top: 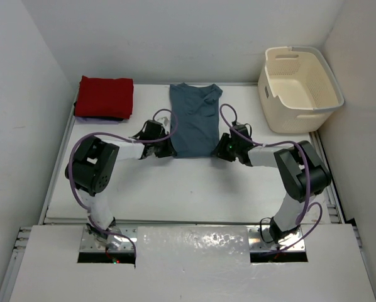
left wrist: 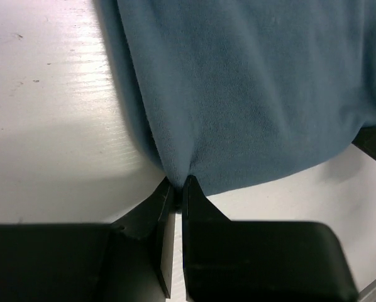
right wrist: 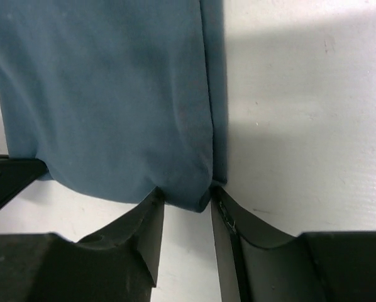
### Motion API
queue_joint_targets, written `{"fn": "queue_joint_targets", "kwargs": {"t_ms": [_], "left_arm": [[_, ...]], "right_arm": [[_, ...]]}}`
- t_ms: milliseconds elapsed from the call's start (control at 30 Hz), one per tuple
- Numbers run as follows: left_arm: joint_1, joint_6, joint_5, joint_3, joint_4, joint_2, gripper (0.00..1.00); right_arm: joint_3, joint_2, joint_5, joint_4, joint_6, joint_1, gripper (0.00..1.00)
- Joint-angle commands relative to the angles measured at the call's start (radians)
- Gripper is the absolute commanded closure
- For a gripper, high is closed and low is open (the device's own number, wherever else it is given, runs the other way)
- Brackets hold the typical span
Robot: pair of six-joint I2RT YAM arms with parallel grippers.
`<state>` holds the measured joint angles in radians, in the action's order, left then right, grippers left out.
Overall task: Fold and stack the t-shirts
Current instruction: Grab one side of the 2/3 rectangular tshirt with both arms
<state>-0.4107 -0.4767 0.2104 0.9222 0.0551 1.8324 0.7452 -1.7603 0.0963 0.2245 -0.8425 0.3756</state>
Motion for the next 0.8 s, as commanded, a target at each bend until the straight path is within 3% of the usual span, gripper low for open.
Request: {"fn": "queue_joint_targets", "kwargs": {"t_ms": [0, 200, 267, 500, 767], "left_arm": [[-0.008, 0.016, -0.022, 0.006, -0.038, 0.022, 1.0], [-0.008, 0.021, -0.031, -0.013, -0.034, -0.001, 1.0], [-0.008, 0.023, -0.031, -0.019, -0.032, -0.004, 1.0], [-0.031, 0.018, -0.031, -0.065, -0.052, -0.122, 1.0], [-0.183, -0.065, -0.114, -0.209, -0.245, -0.462, 1.0]], "right_arm": [[0.002, -0.042, -0.049, -0.013, -0.01, 0.0, 0.65], [-0.017, -0.033, -0.076, -0.007, -0.006, 0.0, 0.73], [-0.014, -0.034, -0.079, -0.01, 0.017, 0.0, 1.0], [-0.095, 0.079, -0.007, -0.001, 0.131, 0.011, 1.0], [-0.299, 0.52, -0.05, -0.238, 0.192, 0.158, 1.0]]}}
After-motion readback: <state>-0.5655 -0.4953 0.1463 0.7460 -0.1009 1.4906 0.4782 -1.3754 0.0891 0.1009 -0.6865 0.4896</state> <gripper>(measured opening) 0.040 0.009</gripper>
